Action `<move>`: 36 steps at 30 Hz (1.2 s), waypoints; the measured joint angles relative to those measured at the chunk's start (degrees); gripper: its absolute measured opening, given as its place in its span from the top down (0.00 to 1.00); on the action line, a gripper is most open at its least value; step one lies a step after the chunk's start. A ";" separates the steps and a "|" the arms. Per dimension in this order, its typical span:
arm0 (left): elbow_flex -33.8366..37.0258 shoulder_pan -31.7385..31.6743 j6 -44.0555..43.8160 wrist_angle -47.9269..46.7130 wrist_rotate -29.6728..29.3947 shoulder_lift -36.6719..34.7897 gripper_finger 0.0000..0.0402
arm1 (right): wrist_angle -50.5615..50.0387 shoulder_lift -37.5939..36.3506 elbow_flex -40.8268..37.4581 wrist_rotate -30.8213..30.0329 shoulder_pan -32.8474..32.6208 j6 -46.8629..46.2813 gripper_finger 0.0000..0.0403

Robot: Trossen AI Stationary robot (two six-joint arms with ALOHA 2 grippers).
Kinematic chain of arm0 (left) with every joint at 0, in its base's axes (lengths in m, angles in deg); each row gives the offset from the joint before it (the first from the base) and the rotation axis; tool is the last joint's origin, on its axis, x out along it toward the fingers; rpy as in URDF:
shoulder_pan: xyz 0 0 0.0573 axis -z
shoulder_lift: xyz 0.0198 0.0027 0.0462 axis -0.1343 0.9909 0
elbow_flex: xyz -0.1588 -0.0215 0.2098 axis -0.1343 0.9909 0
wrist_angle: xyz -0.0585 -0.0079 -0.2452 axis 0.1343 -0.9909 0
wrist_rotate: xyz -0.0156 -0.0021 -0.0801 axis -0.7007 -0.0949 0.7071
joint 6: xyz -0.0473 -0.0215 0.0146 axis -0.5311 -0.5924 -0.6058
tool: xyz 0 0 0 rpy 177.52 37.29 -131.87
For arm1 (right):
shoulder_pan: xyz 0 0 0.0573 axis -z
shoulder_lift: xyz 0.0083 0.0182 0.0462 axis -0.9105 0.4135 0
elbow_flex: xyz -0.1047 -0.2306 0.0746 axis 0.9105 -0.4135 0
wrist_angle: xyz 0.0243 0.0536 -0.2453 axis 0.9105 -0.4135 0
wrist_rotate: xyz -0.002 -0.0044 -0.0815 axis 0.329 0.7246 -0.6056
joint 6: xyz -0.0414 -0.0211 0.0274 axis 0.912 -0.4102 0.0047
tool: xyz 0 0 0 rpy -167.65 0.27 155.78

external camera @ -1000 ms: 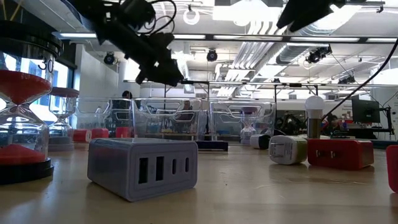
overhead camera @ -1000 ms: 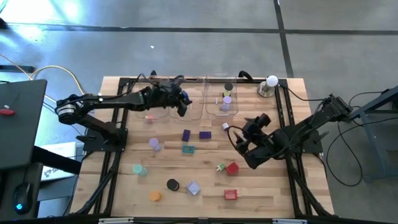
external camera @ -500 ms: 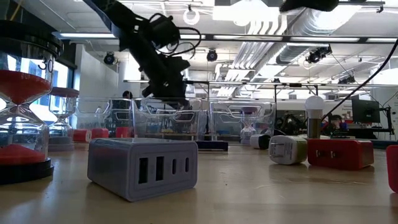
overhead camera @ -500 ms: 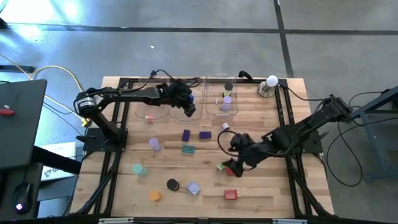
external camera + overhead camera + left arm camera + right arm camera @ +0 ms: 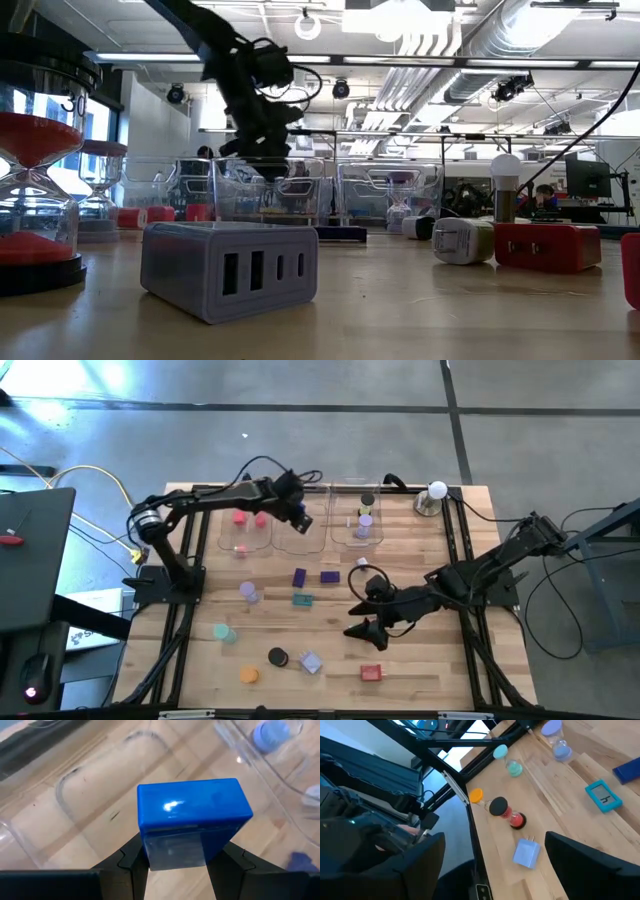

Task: Pick & Place Office items
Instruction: Put the dark blue digital clock into the middle transparent bin, then put the white charger adapter into the left transparent bin

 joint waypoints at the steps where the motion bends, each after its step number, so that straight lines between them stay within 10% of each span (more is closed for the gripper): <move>1: -2.25 -0.02 0.47 -2.76 -0.02 1.34 0.63 | 0.31 0.00 0.00 -0.02 0.00 0.00 0.18; 13: -22.61 -1.29 -4.34 -21.15 -1.16 16.33 0.63 | 0.24 0.00 0.00 -0.30 0.02 0.00 0.18; 36: -25.19 -1.78 -3.70 -21.41 2.54 16.25 0.31 | 0.26 0.00 0.00 -0.26 0.02 0.02 0.18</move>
